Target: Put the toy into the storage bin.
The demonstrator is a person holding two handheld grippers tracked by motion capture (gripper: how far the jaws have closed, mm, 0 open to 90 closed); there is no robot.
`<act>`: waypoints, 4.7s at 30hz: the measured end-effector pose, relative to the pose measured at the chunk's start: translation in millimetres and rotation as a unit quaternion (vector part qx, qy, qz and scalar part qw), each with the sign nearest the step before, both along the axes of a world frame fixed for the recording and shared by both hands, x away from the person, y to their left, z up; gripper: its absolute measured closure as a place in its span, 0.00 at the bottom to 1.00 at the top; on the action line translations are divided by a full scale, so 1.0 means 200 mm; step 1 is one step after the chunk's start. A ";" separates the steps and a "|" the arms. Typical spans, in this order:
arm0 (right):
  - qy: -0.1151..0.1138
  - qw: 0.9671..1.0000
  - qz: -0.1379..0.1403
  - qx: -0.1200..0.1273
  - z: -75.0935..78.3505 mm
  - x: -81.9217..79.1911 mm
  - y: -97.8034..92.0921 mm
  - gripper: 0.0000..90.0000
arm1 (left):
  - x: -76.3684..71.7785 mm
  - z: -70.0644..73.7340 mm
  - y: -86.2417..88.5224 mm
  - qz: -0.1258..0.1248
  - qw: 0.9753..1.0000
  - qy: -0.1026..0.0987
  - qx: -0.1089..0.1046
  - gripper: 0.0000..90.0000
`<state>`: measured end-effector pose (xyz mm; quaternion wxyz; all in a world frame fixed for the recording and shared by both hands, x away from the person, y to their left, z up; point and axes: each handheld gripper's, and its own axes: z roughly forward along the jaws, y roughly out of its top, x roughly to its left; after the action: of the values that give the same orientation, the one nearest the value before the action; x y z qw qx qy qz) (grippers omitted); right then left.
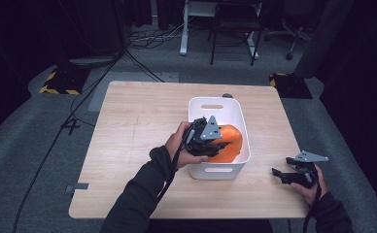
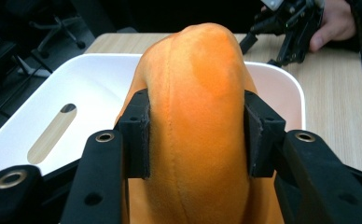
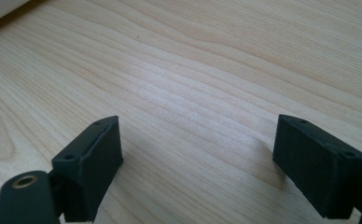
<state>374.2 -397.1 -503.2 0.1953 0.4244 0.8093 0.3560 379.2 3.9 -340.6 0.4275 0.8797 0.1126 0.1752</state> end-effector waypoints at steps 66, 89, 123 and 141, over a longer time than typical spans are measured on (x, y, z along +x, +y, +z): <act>0.000 1.000 0.002 -0.001 0.00 0.00 0.00 0.17 | 0.04 0.03 0.03 0.013 1.000 0.004 -0.012 0.62; 0.000 1.000 0.002 -0.002 0.00 0.00 0.00 0.17 | 0.05 0.05 0.17 0.074 0.997 0.000 -0.034 0.33; -0.001 1.000 0.002 -0.002 0.00 0.00 0.00 0.17 | 0.01 0.08 0.46 0.162 0.985 -0.023 -0.049 0.18; -0.001 1.000 0.001 -0.001 0.00 0.00 0.00 0.17 | 0.02 -0.02 0.57 0.215 0.976 -0.027 -0.005 0.19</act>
<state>374.2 -397.5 -503.3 0.1958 0.4228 0.8103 0.3554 383.7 117.3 -345.0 0.3869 0.8278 0.2886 0.2859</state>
